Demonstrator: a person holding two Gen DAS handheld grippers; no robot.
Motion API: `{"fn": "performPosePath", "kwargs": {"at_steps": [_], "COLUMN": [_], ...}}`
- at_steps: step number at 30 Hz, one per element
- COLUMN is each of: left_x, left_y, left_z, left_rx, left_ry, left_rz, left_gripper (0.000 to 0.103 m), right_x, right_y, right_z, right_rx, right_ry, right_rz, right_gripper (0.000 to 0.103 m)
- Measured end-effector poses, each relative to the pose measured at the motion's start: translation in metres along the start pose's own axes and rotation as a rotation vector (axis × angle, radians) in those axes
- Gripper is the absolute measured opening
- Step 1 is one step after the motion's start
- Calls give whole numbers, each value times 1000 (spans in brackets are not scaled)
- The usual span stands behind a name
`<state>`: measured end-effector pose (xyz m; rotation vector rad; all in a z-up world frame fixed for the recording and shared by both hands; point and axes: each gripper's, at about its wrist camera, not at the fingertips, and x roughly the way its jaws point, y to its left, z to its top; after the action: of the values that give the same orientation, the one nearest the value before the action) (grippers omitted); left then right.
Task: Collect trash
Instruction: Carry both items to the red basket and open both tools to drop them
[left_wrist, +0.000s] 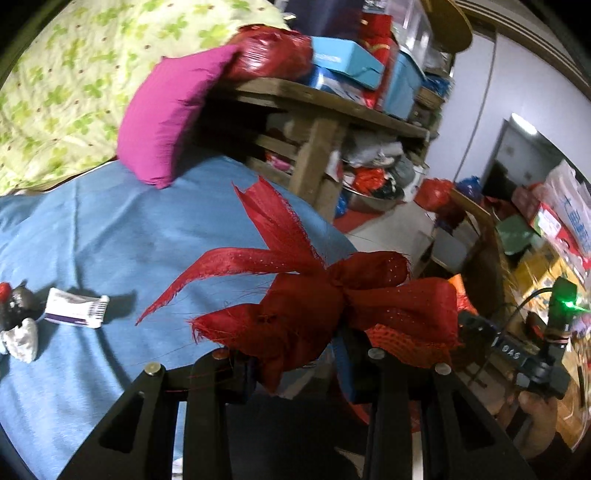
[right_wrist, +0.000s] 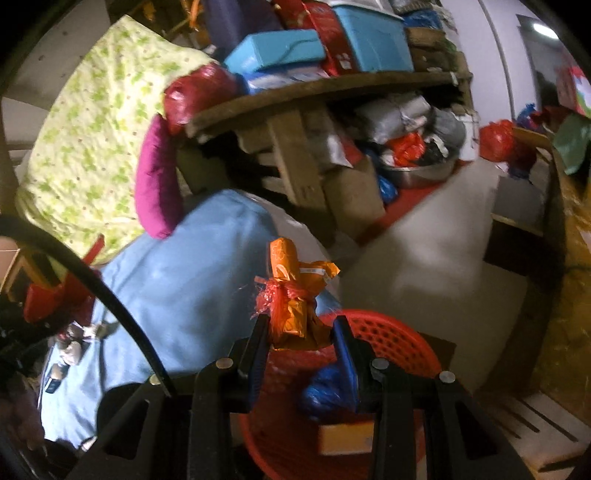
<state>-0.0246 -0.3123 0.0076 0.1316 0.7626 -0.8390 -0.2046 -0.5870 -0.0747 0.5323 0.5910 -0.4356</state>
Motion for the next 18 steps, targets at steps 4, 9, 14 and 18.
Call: {"fn": "performPosePath", "kwargs": {"at_steps": [4,9,14,18], "left_x": [11,25,39,52], "left_y": [-17,-36,-48,-65], "left_z": [-1,-4,-7,-9], "left_rx": [27,55,72,98], "left_ry": [20,49,79,110], "left_rz": [-21,-42,-59,-81], "left_gripper": [36,36,36,36], "right_x": [5,15,8,-9], "right_y": [-16,-31,-34,-33], "right_z": [-11,-16,-16,-11], "right_rx": [16,43,40,45], "right_ry": [27,69,43,-17], "right_rz": [-25,-72,-71,-70], "right_gripper": [38,82,88,88]}}
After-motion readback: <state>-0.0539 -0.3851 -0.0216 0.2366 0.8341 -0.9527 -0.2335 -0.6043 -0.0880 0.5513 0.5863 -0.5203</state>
